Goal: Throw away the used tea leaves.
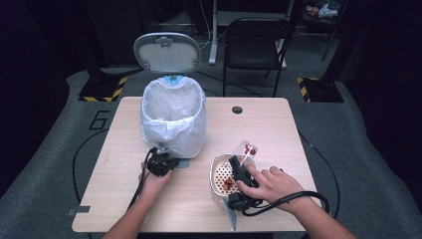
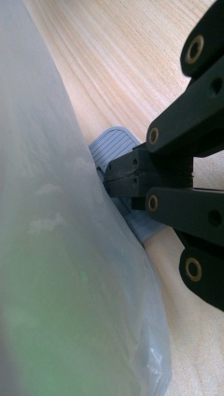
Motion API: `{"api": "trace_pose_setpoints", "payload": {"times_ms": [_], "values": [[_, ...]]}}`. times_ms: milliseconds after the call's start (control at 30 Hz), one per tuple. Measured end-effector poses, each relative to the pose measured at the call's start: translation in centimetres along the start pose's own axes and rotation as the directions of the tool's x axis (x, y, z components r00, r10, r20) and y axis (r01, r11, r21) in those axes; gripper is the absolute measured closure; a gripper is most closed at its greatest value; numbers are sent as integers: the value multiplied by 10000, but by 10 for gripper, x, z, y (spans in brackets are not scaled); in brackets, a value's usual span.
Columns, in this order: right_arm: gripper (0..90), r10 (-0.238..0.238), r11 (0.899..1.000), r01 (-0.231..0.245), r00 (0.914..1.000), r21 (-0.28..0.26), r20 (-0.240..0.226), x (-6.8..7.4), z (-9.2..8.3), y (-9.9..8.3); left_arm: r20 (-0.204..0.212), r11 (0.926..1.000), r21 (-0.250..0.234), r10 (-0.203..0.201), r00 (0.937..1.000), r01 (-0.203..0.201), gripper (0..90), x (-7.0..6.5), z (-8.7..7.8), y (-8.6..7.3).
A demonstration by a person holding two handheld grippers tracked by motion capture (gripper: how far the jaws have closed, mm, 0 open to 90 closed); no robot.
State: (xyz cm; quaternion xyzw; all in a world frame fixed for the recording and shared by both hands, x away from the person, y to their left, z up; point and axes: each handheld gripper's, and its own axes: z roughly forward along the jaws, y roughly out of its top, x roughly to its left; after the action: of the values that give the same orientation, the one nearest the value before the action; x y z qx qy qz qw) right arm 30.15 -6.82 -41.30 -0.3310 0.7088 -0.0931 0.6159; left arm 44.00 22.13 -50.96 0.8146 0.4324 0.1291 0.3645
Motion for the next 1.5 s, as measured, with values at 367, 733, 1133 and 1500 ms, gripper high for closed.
{"api": "trace_pose_setpoints", "payload": {"times_ms": [367,733,1133,1500], "values": [[461,112,9999,-112,9999,75,81,0,-1,-1,6,9943,-682,-822,9966,821,900,-7,4,-1],[461,320,9995,-320,9994,-18,104,-3,-3,-2,-452,9988,-134,-480,9978,475,900,-3,-1,-1],[460,2744,9598,-2773,9596,-441,-625,-7,-4,-13,-389,9992,-116,-375,9985,371,900,-3,-1,-1],[459,4622,8810,-4702,8790,-524,-1172,-10,-5,-22,-339,9992,-133,-371,9987,366,900,-2,0,-1]]}}
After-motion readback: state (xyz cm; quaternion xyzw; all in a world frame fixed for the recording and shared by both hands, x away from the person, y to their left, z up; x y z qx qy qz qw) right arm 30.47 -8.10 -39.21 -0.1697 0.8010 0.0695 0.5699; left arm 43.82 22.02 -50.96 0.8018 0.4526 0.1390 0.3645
